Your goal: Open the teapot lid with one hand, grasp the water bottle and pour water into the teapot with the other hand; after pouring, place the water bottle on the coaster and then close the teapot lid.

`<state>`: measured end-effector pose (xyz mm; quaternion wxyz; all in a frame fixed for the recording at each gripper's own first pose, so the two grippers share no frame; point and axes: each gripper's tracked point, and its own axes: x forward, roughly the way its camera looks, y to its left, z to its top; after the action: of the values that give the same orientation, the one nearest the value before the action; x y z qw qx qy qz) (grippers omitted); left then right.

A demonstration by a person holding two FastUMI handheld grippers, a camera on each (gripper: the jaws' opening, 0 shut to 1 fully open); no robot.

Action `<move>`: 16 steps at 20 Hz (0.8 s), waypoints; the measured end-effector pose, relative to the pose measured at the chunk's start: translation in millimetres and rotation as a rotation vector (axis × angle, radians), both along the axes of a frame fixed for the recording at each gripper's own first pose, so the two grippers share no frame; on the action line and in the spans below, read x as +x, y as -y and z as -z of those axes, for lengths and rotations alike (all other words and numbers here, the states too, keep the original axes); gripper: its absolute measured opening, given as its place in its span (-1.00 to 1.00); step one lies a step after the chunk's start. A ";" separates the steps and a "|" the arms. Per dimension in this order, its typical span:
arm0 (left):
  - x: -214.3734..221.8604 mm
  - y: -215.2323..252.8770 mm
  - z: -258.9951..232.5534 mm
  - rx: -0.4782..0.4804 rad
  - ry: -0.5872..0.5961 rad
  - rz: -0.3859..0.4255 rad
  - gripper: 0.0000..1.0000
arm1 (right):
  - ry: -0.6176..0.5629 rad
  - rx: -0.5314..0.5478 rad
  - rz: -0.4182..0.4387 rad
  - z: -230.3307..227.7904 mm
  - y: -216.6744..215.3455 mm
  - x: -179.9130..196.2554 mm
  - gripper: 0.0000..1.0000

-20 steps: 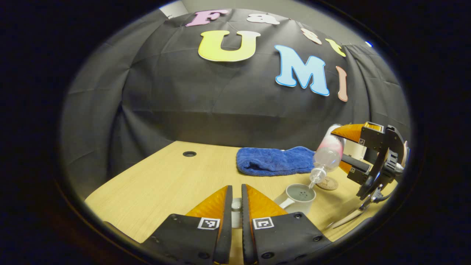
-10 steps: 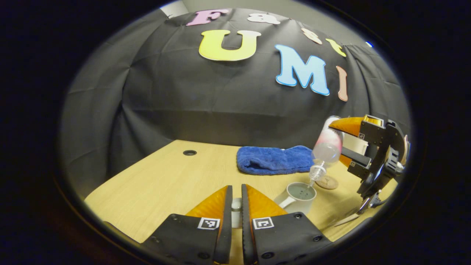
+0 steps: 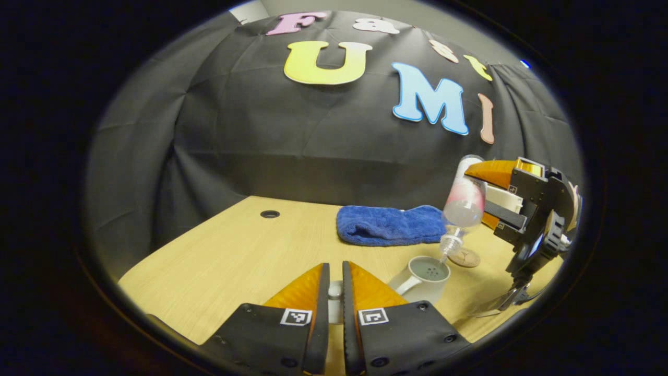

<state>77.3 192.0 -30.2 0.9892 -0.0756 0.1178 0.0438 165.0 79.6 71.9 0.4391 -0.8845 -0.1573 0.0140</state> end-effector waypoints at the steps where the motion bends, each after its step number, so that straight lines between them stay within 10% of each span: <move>1: -0.6 -0.3 2.1 -0.002 -0.002 0.001 -0.60 | 0.002 -0.011 -0.004 0.3 -1.1 0.5 0.50; 16: -3.4 -7.1 6.4 -0.008 -0.012 -0.006 -0.60 | 0.092 -0.148 -0.093 -8.2 -28.0 -8.4 0.50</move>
<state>73.9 199.1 -36.6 0.9880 -0.0795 0.1238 0.0469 156.6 107.6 80.2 0.3637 -0.9060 -0.2166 0.0056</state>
